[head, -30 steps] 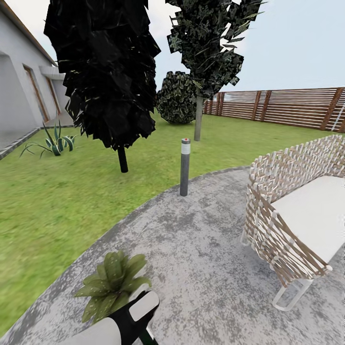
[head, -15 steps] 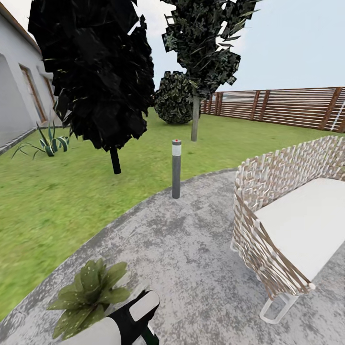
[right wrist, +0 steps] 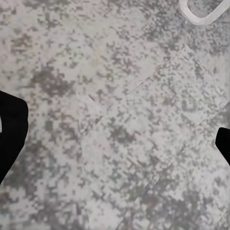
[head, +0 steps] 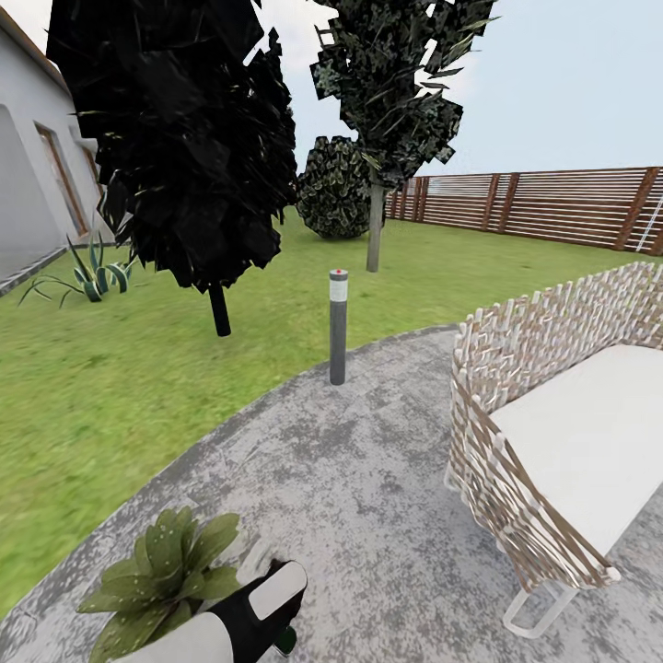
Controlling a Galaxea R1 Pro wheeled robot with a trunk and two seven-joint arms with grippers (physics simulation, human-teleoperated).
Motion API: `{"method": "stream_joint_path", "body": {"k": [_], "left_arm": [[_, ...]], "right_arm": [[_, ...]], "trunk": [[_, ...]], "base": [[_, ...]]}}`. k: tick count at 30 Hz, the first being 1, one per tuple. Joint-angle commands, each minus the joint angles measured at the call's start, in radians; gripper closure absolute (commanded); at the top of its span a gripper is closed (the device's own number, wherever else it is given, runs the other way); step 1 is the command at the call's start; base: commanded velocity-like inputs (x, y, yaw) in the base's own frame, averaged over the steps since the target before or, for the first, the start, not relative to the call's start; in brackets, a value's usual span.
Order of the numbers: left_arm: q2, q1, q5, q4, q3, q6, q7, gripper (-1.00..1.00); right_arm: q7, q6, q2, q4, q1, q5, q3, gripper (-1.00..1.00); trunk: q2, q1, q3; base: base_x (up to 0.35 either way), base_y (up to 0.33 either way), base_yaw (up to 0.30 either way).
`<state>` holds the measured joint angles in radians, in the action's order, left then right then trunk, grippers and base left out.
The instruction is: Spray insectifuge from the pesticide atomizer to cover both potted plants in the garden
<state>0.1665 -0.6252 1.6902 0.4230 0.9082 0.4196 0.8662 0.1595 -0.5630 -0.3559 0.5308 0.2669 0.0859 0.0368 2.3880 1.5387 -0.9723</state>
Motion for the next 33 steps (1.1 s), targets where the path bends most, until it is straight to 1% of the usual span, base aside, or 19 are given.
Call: {"method": "stream_joint_path", "body": {"k": [1, 4, 9, 11, 14, 17, 19, 21, 24, 33], "left_arm": [[0.0, 0.002, 0.0, 0.005, 0.0, 0.045, -0.002, 1.0], [0.001, 0.005, 0.0, 0.009, 0.0, 0.106, -0.005, 1.0], [0.001, 0.005, -0.006, 0.011, 0.002, 0.141, -0.012, 1.0], [0.001, 0.005, -0.008, 0.011, 0.004, 0.146, -0.041, 1.0], [-0.001, 0.005, -0.009, 0.01, 0.005, 0.134, -0.08, 1.0], [-0.005, 0.005, -0.001, -0.003, 0.001, 0.07, -0.148, 1.0], [-0.006, 0.005, 0.001, -0.016, -0.01, 0.035, -0.17, 1.0], [-0.006, 0.005, 0.002, -0.041, -0.036, 0.018, -0.181, 1.0], [-0.007, 0.005, 0.002, -0.047, -0.052, 0.009, -0.184, 1.0], [-0.007, 0.005, 0.002, -0.05, -0.058, 0.005, -0.185, 1.0]], "right_arm": [[-0.001, 0.0, 0.0, 0.0, 0.0, 0.0, 0.0, -1.0], [-0.001, -0.001, 0.0, 0.0, 0.0, 0.0, -0.001, -1.0], [-0.001, -0.002, 0.0, 0.0, 0.0, 0.0, -0.002, -1.0], [-0.001, -0.002, 0.0, 0.0, 0.0, 0.0, -0.002, -1.0], [-0.001, -0.002, 0.0, 0.0, 0.0, 0.0, -0.002, -1.0], [-0.001, -0.006, 0.0, 0.0, 0.0, 0.0, -0.002, -1.0], [0.0, -0.006, 0.0, 0.0, 0.0, 0.0, -0.002, -1.0], [0.0, -0.006, 0.0, 0.0, 0.0, 0.0, -0.002, -1.0], [-0.001, -0.007, 0.0, 0.0, 0.0, 0.0, -0.002, -1.0], [-0.001, -0.007, 0.0, 0.0, 0.0, 0.0, -0.002, -1.0]], "trunk": [[0.0, 0.0, 0.0], [0.0, 0.0, 0.0], [0.0, 0.0, 0.0], [0.0, 0.0, 0.0], [0.0, 0.0, 0.0], [0.0, 0.0, 0.0], [0.0, 0.0, 0.0], [0.0, 0.0, 0.0], [0.0, 0.0, 0.0], [0.0, 0.0, 0.0]], "base": [[0.0, 0.0, 0.0], [0.0, 0.0, 0.0], [0.0, 0.0, 0.0], [0.0, 0.0, 0.0], [0.0, 0.0, 0.0], [0.0, 0.0, 0.0], [0.0, 0.0, 0.0], [0.0, 0.0, 0.0], [0.0, 0.0, 0.0], [0.0, 0.0, 0.0]]}}
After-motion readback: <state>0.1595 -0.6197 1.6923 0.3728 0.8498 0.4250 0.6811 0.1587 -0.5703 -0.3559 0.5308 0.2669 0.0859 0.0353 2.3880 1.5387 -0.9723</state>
